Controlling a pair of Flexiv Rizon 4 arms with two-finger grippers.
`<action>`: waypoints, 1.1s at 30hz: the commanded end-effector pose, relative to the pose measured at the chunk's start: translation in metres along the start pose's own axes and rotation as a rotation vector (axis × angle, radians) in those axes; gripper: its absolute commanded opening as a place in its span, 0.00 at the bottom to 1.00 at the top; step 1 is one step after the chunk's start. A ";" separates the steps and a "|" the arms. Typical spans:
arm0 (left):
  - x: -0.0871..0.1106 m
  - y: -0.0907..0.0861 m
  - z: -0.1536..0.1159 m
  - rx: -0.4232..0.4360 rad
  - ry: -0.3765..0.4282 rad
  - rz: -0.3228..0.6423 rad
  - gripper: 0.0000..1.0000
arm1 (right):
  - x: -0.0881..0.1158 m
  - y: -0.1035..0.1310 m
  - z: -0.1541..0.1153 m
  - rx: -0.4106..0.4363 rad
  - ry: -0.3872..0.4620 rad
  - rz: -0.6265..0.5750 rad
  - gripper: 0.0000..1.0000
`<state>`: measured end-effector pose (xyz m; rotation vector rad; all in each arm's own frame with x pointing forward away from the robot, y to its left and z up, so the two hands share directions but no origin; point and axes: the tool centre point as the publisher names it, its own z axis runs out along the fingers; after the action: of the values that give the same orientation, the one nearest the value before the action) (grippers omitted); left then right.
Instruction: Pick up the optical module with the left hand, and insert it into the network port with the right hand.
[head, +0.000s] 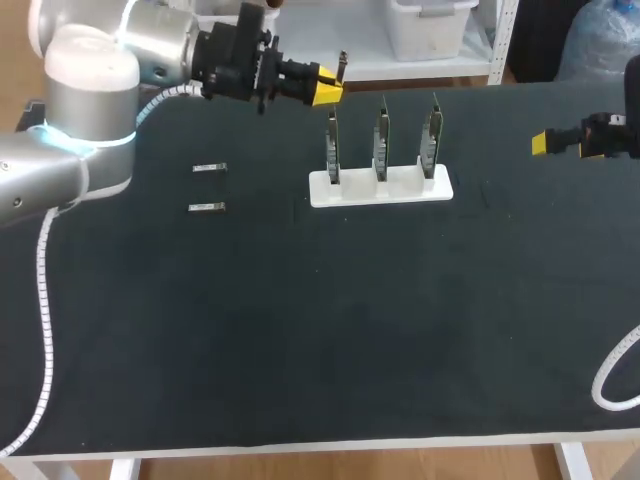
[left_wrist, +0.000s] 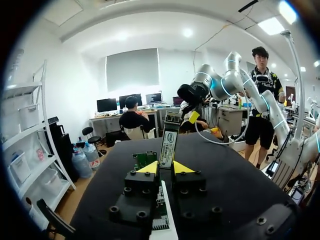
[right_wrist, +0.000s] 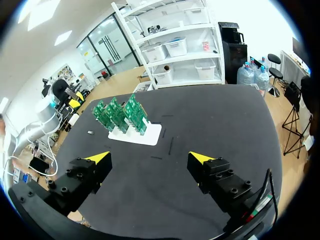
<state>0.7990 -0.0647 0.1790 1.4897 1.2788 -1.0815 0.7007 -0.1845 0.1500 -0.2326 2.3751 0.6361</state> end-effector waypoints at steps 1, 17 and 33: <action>0.002 -0.002 -0.002 0.003 -0.003 -0.019 0.00 | 0.000 0.001 -0.001 0.004 0.000 0.001 1.00; 0.003 0.016 0.003 0.061 -0.034 0.004 0.00 | 0.000 0.001 -0.001 0.004 0.000 0.001 1.00; 0.003 0.020 0.006 0.082 -0.036 0.007 0.00 | 0.000 0.001 -0.001 0.004 0.000 0.001 1.00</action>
<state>0.8133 -0.0711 0.1763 1.5141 1.2213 -1.1509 0.7007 -0.1845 0.1500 -0.2326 2.3750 0.6361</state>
